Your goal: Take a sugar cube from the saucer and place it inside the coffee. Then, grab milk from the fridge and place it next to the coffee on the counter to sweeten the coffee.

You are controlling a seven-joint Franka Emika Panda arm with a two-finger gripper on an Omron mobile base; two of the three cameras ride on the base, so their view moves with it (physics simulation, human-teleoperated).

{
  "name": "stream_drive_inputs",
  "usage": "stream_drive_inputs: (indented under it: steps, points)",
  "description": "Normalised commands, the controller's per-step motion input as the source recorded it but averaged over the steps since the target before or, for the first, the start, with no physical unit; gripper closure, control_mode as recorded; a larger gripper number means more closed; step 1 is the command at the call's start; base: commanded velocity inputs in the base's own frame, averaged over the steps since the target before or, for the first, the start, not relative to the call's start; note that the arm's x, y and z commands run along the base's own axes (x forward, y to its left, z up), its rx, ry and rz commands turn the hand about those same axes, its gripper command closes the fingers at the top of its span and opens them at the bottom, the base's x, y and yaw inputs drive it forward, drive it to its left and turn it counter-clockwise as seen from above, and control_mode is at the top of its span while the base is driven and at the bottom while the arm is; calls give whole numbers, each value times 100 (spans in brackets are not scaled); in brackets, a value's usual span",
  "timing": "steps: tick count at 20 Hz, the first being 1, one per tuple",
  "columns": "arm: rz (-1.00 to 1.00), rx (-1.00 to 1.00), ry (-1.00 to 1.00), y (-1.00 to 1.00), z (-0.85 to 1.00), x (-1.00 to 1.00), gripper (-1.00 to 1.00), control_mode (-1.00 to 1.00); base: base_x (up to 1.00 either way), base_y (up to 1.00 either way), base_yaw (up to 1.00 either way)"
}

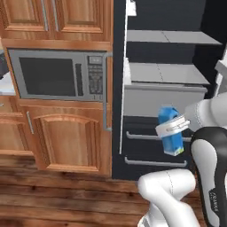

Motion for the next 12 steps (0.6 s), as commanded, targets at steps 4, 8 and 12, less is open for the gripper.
stream_drive_inputs:
  steps: [4, 8, 12]
  points:
    - [0, 0, 0, 0, 0, 0, 100, 100, -31, 100, 66]
    - [0, 0, 0, 0, 0, 0, 100, 100, -5, 100, 63]
    - [0, 0, 0, 0, 0, 0, 100, 100, 0, 95, 64]
